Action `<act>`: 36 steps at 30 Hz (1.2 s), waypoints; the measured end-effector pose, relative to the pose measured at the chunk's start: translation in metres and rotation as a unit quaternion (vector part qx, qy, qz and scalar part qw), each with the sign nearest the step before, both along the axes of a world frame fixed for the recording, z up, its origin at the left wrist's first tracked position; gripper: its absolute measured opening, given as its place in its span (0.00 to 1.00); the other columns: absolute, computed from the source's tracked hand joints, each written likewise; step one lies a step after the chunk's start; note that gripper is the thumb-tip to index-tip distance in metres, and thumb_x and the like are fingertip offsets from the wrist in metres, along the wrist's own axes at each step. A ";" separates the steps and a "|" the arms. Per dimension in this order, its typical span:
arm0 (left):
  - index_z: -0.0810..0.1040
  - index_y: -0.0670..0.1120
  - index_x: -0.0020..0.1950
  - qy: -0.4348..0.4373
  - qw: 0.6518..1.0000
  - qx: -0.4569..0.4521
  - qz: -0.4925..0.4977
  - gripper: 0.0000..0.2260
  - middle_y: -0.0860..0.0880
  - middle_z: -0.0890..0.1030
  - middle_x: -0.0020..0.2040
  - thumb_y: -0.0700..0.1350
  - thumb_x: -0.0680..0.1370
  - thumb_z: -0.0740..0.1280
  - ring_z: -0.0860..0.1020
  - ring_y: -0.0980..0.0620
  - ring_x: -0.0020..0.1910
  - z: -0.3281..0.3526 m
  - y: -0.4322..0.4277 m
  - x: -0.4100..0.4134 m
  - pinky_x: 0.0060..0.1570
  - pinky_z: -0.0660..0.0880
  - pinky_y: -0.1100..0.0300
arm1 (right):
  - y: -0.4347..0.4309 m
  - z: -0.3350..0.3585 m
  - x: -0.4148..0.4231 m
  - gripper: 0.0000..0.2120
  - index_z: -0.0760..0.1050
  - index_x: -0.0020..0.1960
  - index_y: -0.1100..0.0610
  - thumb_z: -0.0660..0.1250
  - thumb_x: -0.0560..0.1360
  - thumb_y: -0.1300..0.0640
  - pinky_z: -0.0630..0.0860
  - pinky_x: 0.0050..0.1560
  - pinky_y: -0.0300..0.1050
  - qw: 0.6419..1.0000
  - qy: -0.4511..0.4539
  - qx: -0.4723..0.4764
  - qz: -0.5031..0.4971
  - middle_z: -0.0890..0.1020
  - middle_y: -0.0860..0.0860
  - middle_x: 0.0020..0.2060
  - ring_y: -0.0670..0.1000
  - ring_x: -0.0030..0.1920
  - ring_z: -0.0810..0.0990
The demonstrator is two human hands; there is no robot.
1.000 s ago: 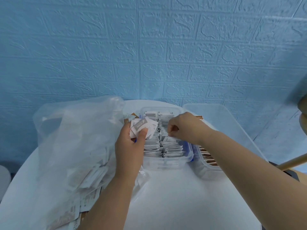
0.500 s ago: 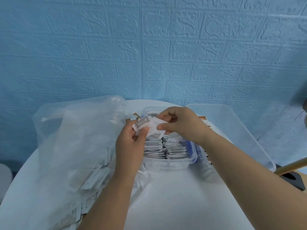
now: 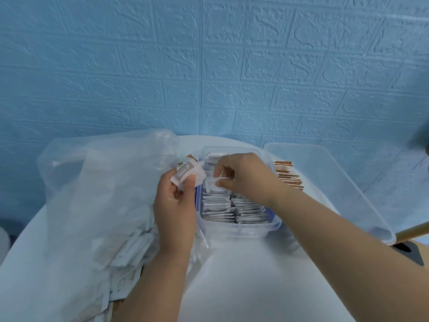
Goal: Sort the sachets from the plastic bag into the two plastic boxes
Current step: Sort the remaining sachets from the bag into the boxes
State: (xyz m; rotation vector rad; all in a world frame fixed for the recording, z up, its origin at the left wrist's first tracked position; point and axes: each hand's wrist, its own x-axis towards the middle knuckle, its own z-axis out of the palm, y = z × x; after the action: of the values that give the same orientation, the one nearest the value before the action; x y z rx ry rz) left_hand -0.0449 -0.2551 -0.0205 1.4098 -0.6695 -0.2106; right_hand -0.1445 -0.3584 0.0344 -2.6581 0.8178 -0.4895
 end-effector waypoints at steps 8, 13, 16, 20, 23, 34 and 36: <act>0.74 0.53 0.50 0.000 1.000 -0.004 -0.018 0.07 0.60 0.80 0.44 0.42 0.76 0.66 0.77 0.69 0.41 -0.003 0.001 0.001 0.40 0.69 0.77 | -0.009 -0.003 0.001 0.02 0.81 0.43 0.55 0.70 0.72 0.56 0.69 0.45 0.35 0.998 0.061 0.005 -0.008 0.81 0.48 0.40 0.46 0.41 0.75; 0.74 0.56 0.49 0.007 1.000 -0.004 -0.028 0.08 0.60 0.81 0.43 0.42 0.76 0.67 0.78 0.67 0.41 -0.003 -0.001 0.003 0.40 0.70 0.75 | -0.008 -0.009 0.005 0.01 0.81 0.42 0.54 0.71 0.71 0.58 0.65 0.37 0.27 0.997 0.066 0.035 -0.012 0.80 0.45 0.36 0.40 0.35 0.72; 0.74 0.56 0.48 0.007 1.000 0.000 -0.030 0.09 0.61 0.80 0.42 0.42 0.76 0.67 0.78 0.69 0.40 -0.001 -0.001 0.003 0.40 0.69 0.76 | -0.008 -0.010 0.006 0.02 0.81 0.42 0.57 0.70 0.71 0.59 0.68 0.41 0.33 0.997 0.066 0.042 -0.017 0.82 0.48 0.38 0.44 0.39 0.74; 0.75 0.57 0.48 0.013 0.999 -0.004 -0.040 0.09 0.59 0.81 0.45 0.42 0.76 0.67 0.78 0.67 0.42 0.001 0.000 0.003 0.42 0.70 0.75 | -0.008 -0.004 0.002 0.07 0.80 0.46 0.57 0.64 0.76 0.58 0.66 0.39 0.29 0.994 0.013 0.093 -0.054 0.81 0.49 0.41 0.43 0.37 0.73; 0.75 0.58 0.47 0.014 0.999 0.000 -0.047 0.09 0.60 0.80 0.45 0.43 0.75 0.68 0.78 0.68 0.42 0.004 0.000 0.003 0.42 0.70 0.76 | -0.002 0.011 0.002 0.07 0.77 0.53 0.56 0.62 0.77 0.60 0.73 0.42 0.34 0.955 -0.122 0.267 -0.053 0.80 0.48 0.42 0.43 0.36 0.75; 0.74 0.49 0.50 0.038 0.999 -0.016 -0.004 0.03 0.59 0.80 0.41 0.42 0.78 0.64 0.78 0.68 0.37 0.006 0.000 0.005 0.36 0.69 0.76 | 0.005 0.017 -0.006 0.10 0.75 0.39 0.46 0.70 0.72 0.60 0.76 0.42 0.34 0.975 -0.104 0.188 -0.060 0.79 0.43 0.30 0.49 0.33 0.82; 0.74 0.48 0.49 0.046 0.999 -0.020 -0.003 0.03 0.59 0.79 0.40 0.40 0.78 0.64 0.77 0.69 0.35 0.007 0.000 0.005 0.35 0.69 0.77 | 0.005 0.019 -0.011 0.09 0.76 0.39 0.48 0.69 0.73 0.61 0.77 0.45 0.38 0.983 -0.080 0.158 -0.045 0.81 0.44 0.32 0.51 0.35 0.83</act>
State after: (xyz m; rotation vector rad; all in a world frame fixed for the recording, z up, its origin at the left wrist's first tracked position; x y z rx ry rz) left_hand -0.0398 -0.2552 -0.0140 1.3519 -0.5994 -0.2630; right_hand -0.1557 -0.3533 0.0529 -2.2695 0.8892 -0.5383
